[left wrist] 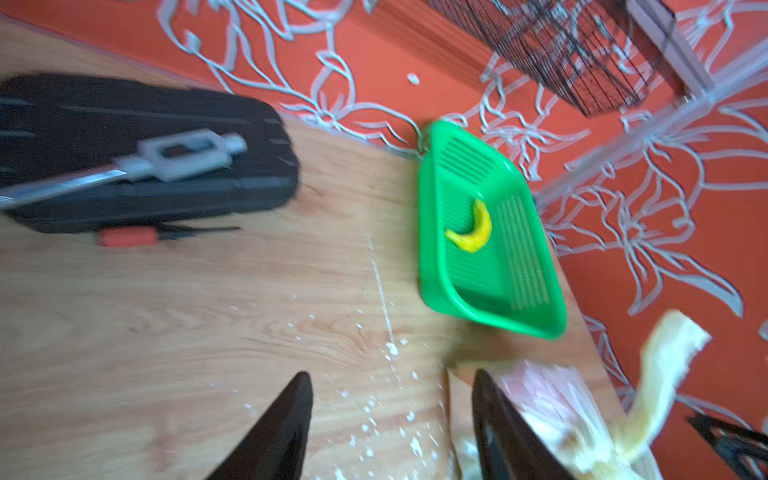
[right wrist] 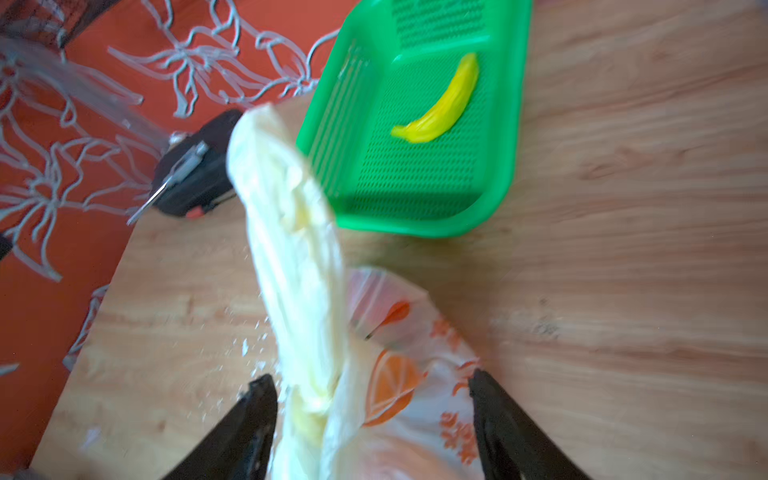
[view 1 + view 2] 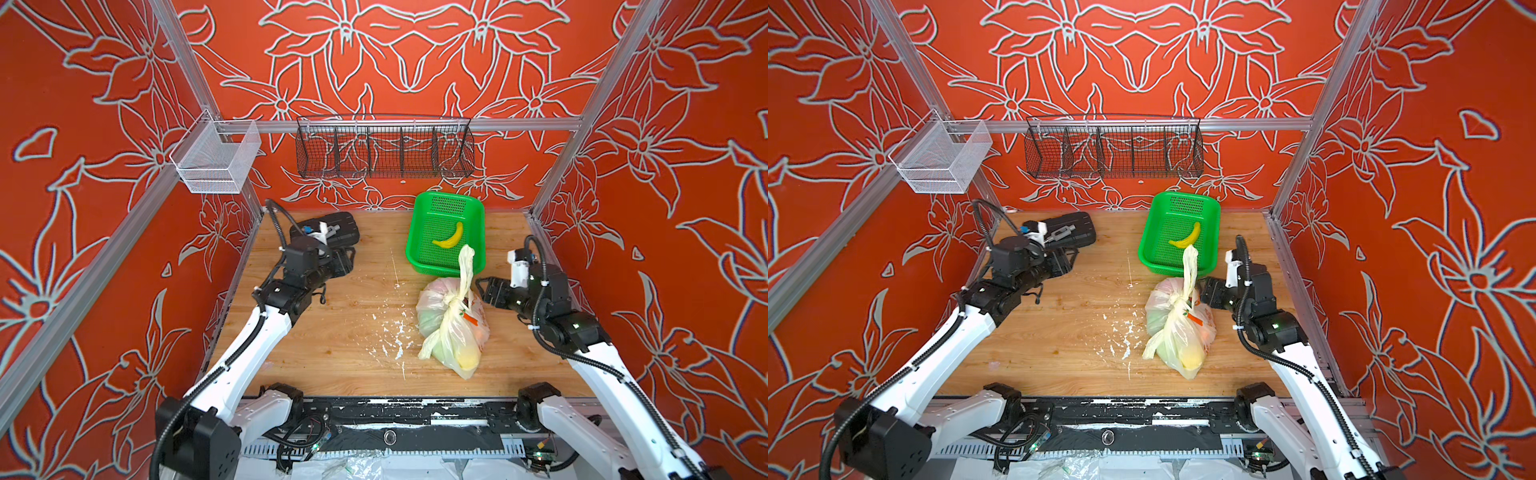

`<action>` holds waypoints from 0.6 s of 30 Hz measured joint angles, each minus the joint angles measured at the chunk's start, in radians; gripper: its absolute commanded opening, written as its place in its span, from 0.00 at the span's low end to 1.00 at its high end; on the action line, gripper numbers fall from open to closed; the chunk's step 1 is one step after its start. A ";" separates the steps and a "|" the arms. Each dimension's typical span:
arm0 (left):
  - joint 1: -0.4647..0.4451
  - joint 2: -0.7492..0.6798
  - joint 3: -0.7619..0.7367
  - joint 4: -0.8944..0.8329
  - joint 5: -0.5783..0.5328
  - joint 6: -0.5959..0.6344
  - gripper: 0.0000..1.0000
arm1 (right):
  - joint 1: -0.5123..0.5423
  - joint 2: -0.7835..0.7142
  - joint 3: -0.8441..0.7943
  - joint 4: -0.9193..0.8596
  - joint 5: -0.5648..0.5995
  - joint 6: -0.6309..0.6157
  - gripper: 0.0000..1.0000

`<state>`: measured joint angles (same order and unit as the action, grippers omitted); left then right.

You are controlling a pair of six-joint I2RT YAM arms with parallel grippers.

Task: Untie the knot of the plastic bag and take out the fruit
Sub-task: 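Reach both grippers toward the knotted bag handles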

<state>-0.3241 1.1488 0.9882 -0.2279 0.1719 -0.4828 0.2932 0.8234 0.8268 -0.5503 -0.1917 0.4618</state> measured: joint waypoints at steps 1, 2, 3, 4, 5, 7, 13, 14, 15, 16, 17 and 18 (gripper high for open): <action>-0.040 0.027 0.018 -0.013 0.014 -0.009 0.51 | 0.029 0.011 0.008 -0.023 -0.008 0.010 0.71; -0.079 0.056 0.037 -0.026 0.029 -0.015 0.50 | 0.051 0.022 0.012 -0.040 -0.011 0.018 0.70; -0.115 0.083 0.054 -0.036 0.044 -0.016 0.49 | 0.068 0.032 0.013 -0.054 -0.013 0.024 0.70; -0.146 0.107 0.072 -0.045 0.055 -0.016 0.48 | 0.083 0.042 0.013 -0.070 -0.016 0.031 0.70; -0.182 0.137 0.095 -0.056 0.066 -0.015 0.47 | 0.098 0.051 0.013 -0.086 -0.017 0.037 0.69; -0.234 0.186 0.133 -0.071 0.077 -0.012 0.47 | 0.123 0.065 0.011 -0.111 -0.019 0.049 0.69; -0.354 0.334 0.218 -0.085 0.103 -0.012 0.47 | 0.170 0.069 -0.031 -0.127 -0.014 0.069 0.51; -0.370 0.357 0.227 -0.086 0.104 -0.012 0.47 | 0.174 0.070 -0.042 -0.126 -0.008 0.067 0.48; -0.384 0.380 0.235 -0.087 0.105 -0.011 0.47 | 0.174 0.072 -0.053 -0.125 -0.003 0.064 0.47; -0.396 0.399 0.242 -0.087 0.106 -0.009 0.47 | 0.174 0.074 -0.065 -0.122 0.002 0.061 0.45; -0.407 0.417 0.249 -0.088 0.108 -0.008 0.47 | 0.174 0.078 -0.079 -0.120 0.011 0.059 0.42; -0.417 0.433 0.256 -0.088 0.114 -0.005 0.47 | 0.174 0.081 -0.090 -0.118 0.019 0.056 0.38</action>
<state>-0.7414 1.5822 1.2446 -0.3161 0.2859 -0.4881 0.4675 0.9047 0.7372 -0.6685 -0.1722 0.5179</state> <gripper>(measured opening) 0.470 0.435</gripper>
